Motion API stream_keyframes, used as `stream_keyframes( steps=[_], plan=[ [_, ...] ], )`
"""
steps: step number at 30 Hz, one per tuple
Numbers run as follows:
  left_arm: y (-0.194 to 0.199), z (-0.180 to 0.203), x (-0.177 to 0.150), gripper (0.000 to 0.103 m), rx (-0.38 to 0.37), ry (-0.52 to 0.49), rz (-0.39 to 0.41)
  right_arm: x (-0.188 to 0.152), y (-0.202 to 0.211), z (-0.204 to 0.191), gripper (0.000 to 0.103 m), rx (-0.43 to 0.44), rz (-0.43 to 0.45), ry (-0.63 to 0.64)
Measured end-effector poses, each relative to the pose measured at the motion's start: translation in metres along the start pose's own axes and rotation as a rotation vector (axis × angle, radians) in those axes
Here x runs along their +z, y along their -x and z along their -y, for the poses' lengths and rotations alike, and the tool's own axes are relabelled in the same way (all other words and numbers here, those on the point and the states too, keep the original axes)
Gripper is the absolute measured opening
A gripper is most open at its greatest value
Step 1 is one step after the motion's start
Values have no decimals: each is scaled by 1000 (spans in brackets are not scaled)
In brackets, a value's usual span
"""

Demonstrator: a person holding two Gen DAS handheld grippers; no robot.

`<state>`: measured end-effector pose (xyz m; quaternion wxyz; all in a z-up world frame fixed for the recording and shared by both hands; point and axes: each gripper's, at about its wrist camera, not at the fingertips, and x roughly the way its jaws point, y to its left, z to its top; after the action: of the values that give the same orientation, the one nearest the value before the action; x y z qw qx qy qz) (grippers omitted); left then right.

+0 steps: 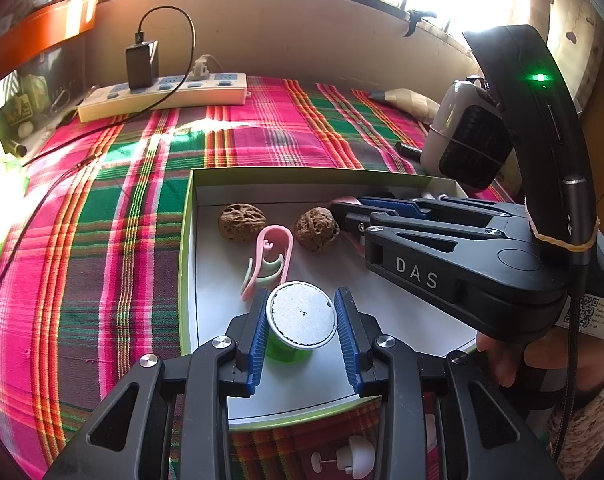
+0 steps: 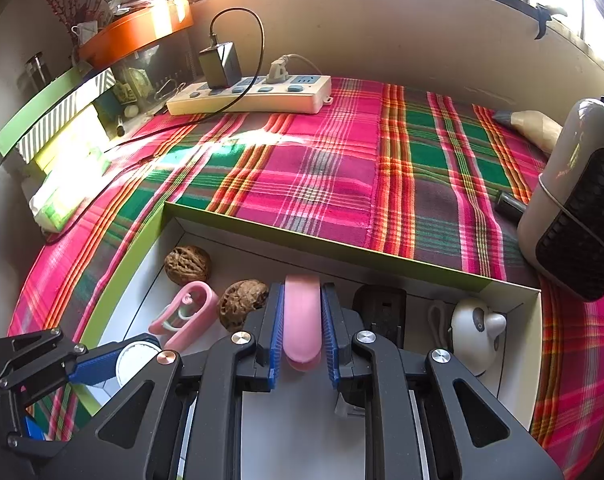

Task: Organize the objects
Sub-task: 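Open both grippers to release the pink item and tape roll in the box, then withdraw both grippers from the box toward the remaining loose items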

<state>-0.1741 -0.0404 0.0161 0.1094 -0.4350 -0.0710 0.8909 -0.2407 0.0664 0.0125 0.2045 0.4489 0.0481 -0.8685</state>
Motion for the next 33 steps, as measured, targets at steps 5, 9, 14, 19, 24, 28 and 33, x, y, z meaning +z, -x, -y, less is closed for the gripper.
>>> stream_keyframes(
  steps=[5,9,14,19,24,28,33],
  plan=[
    [2,-3,0,35,-21,10,0,0,2,0,21,2,4,-5],
    [2,-3,0,36,-14,10,0,-1,3,1,22,2,6,-10],
    [4,-4,0,40,-12,24,2,-2,7,2,35,3,14,-22],
    [6,-4,-1,40,-8,32,6,-3,9,1,35,-2,18,-29],
    [8,-2,-1,42,0,30,7,-4,12,0,35,-6,23,-34],
    [11,-2,-2,43,4,28,10,-5,16,0,36,-9,27,-33],
    [15,-1,-3,43,10,25,16,-6,20,-1,36,-13,33,-32]
  ],
)
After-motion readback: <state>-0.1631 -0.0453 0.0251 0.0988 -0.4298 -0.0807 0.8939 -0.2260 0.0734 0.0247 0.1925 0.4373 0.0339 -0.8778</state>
